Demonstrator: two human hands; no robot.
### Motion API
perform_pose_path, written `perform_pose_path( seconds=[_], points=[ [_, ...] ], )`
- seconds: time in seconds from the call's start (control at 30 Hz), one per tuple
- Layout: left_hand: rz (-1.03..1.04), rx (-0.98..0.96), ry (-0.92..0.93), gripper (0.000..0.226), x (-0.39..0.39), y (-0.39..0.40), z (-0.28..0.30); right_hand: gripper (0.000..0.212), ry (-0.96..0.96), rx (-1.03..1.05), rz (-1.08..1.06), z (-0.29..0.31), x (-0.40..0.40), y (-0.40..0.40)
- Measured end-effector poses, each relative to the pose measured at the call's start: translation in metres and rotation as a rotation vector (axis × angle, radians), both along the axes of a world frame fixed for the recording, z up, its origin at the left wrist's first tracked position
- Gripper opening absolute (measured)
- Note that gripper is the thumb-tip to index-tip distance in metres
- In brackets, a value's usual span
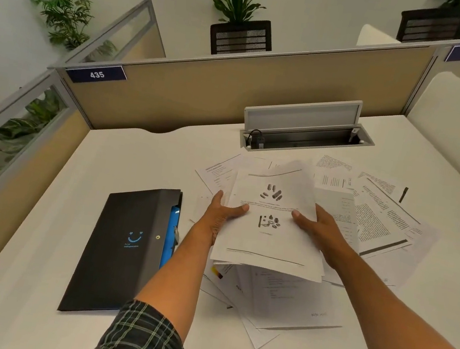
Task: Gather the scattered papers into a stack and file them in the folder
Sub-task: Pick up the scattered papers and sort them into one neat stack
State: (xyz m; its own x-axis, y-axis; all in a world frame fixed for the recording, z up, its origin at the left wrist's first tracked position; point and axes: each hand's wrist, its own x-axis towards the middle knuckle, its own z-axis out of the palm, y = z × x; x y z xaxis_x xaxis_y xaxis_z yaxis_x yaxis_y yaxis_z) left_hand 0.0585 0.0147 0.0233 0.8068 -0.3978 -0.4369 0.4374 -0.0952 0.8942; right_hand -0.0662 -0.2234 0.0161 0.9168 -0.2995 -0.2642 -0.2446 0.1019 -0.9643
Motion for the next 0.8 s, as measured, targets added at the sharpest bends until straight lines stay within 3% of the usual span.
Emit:
perform_pose_path(
  seconds=[0.13, 0.2, 0.23, 0.3, 0.37, 0.43, 0.53, 0.67, 0.73, 0.8],
  points=[
    [-0.096, -0.09, 0.214, 0.054, -0.005, 0.007, -0.008, 0.028, -0.027, -0.082, -0.108, 0.006, -0.003, 0.002],
    [-0.076, -0.06, 0.216, 0.043, -0.006, 0.008, -0.013, 0.027, 0.008, -0.276, -0.229, -0.002, -0.005, -0.004],
    [-0.056, -0.036, 0.193, 0.041, -0.006, 0.008, -0.015, 0.028, 0.088, -0.433, -0.282, -0.008, -0.006, -0.011],
    [-0.003, 0.029, 0.144, 0.039, -0.007, 0.006, -0.018, 0.057, 0.411, -0.765, -0.303, -0.02, -0.012, -0.023],
    [0.034, 0.102, 0.083, 0.042, -0.007, 0.006, -0.02, 0.084, 0.702, -0.914, -0.271, -0.028, -0.021, -0.031],
    [0.036, 0.156, 0.036, 0.046, -0.005, 0.007, -0.025, 0.092, 0.817, -0.975, -0.236, -0.033, -0.031, -0.035],
    [0.043, 0.197, 0.01, 0.049, -0.005, 0.009, -0.029, 0.092, 0.839, -1.018, -0.241, -0.036, -0.037, -0.038],
    [0.062, 0.229, 0.016, 0.049, -0.006, 0.01, -0.031, 0.084, 0.843, -0.848, -0.264, -0.028, -0.035, -0.042],
    [0.055, 0.247, 0.0, 0.049, -0.005, 0.01, -0.031, 0.07, 0.794, -0.77, -0.288, -0.028, -0.038, -0.043],
    [0.049, 0.261, -0.013, 0.049, -0.004, 0.01, -0.032, 0.041, 0.699, -0.804, -0.334, -0.028, -0.039, -0.04]
  ],
)
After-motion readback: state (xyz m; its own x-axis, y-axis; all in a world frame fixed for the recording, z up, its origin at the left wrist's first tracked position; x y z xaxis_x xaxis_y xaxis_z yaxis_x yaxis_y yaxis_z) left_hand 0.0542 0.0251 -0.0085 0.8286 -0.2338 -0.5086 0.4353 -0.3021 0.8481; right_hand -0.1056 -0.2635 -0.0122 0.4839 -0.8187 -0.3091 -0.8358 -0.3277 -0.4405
